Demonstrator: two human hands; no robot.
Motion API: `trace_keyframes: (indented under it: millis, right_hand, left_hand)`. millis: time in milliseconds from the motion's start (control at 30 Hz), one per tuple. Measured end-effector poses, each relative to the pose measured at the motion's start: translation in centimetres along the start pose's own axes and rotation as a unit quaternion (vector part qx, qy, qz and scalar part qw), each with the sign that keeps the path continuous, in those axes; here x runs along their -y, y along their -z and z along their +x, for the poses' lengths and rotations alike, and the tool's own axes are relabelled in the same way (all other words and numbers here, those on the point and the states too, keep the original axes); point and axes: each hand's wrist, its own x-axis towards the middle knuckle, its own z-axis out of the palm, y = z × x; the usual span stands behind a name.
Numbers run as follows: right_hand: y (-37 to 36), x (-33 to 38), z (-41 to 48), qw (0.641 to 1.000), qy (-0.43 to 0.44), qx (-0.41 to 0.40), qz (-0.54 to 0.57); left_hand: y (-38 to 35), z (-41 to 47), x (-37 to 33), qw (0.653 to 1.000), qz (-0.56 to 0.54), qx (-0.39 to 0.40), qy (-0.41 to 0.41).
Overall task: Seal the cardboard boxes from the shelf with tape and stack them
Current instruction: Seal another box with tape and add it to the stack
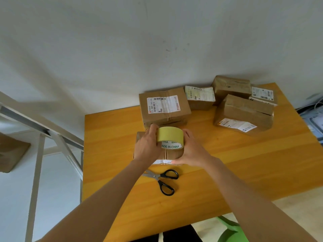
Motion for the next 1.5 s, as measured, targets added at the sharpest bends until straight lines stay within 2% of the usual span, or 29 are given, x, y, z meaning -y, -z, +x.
trace_keyframes:
  millis: [100,300,467,567,667,800,867,967,1067,1200,1367,1500]
  right_hand:
    - [-0.3,-0.5,0.0,1.000,0.000,-0.006,0.009]
    - [0.0,-1.1,0.5,0.999,-0.003,0.032,-0.021]
    - [0.2,-1.7,0.5,0.998,0.009,0.023,-0.055]
    - [0.1,-1.8,0.7,0.998,-0.003,0.024,-0.062]
    - [0.0,-2.0,0.8,0.998,-0.008,0.024,-0.061]
    - [-0.1,-1.8,0.9,0.998,-0.006,0.019,-0.062]
    - [0.0,-1.8,1.0,0.998,-0.007,0.021,-0.066]
    - [0.1,-1.8,1.1,0.997,-0.008,0.024,-0.069]
    - [0.0,-1.8,1.1,0.997,-0.006,0.022,-0.069]
    - [-0.1,-1.7,1.0,0.998,-0.006,0.018,-0.062]
    - [0.0,-1.9,0.8,0.998,-0.009,0.021,-0.057]
    - [0.1,-1.8,0.9,0.998,-0.011,0.023,-0.052]
  left_hand:
    - [-0.6,-0.1,-0.2,1.000,-0.010,-0.007,0.026]
    - [-0.7,-0.3,-0.8,0.998,-0.033,-0.020,0.052]
    - [1.1,0.2,-0.7,1.000,0.029,0.005,-0.007]
    - [2.7,0.7,0.8,0.999,0.043,-0.028,-0.014]
    - [4.5,0.9,2.5,0.991,0.104,-0.052,-0.058]
    - [5.3,0.8,3.1,0.981,0.165,-0.046,-0.091]
    - [5.0,0.8,3.1,0.985,0.144,-0.064,-0.070]
    - [4.1,0.6,3.0,0.994,0.034,-0.102,0.020]
    - [2.9,0.3,3.2,0.984,-0.054,-0.117,0.120]
    - [1.6,-0.3,3.5,0.972,-0.109,-0.116,0.175]
    - [2.8,-0.1,3.6,0.992,-0.035,-0.069,0.102]
    - [5.5,-0.1,5.5,0.994,0.032,-0.089,0.051]
